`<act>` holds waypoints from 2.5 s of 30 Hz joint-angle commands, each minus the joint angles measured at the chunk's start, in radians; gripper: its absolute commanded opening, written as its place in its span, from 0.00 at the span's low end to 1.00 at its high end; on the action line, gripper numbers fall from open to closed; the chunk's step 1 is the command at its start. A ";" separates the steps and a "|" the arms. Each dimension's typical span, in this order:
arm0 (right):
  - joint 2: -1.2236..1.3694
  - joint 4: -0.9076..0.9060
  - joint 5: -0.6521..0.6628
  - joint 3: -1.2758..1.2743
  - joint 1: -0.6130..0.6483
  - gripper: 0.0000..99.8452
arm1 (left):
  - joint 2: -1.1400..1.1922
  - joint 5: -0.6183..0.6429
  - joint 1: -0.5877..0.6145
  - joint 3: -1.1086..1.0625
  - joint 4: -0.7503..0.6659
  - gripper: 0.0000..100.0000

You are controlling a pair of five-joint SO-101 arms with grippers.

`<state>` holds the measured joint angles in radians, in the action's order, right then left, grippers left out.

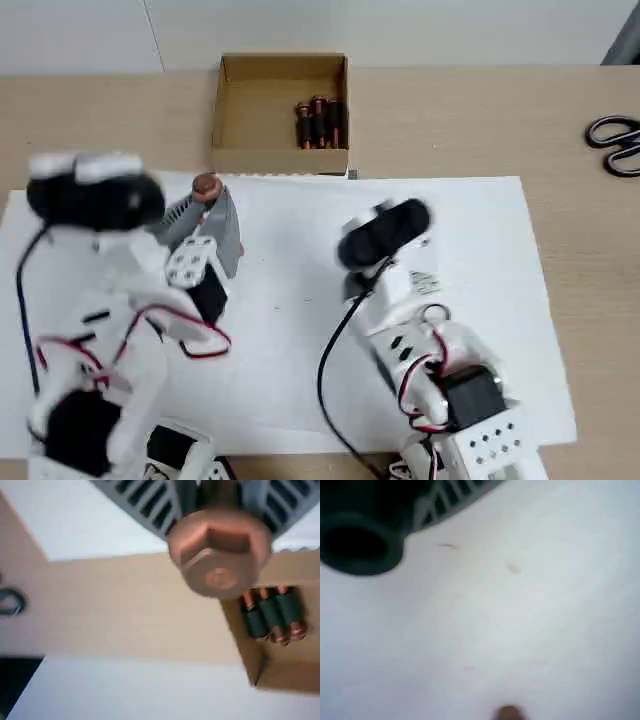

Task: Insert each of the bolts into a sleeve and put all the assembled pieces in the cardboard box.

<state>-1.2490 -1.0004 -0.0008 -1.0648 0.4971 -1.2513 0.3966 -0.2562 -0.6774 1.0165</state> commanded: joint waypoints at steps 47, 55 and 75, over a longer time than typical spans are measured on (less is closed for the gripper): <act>-0.013 0.154 -0.006 -0.032 0.265 0.00 | -0.563 0.253 -0.166 -0.705 -0.308 0.00; -0.013 0.154 -0.005 -0.032 0.337 0.00 | -0.563 0.252 -0.221 -0.704 -0.252 0.00; -0.013 0.209 0.089 0.049 0.318 0.00 | -0.563 0.249 -0.222 -0.699 -0.101 0.01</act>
<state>-1.2474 -0.8286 0.0760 -1.0955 0.8163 -1.8036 0.6529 -0.4741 -1.3848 0.9106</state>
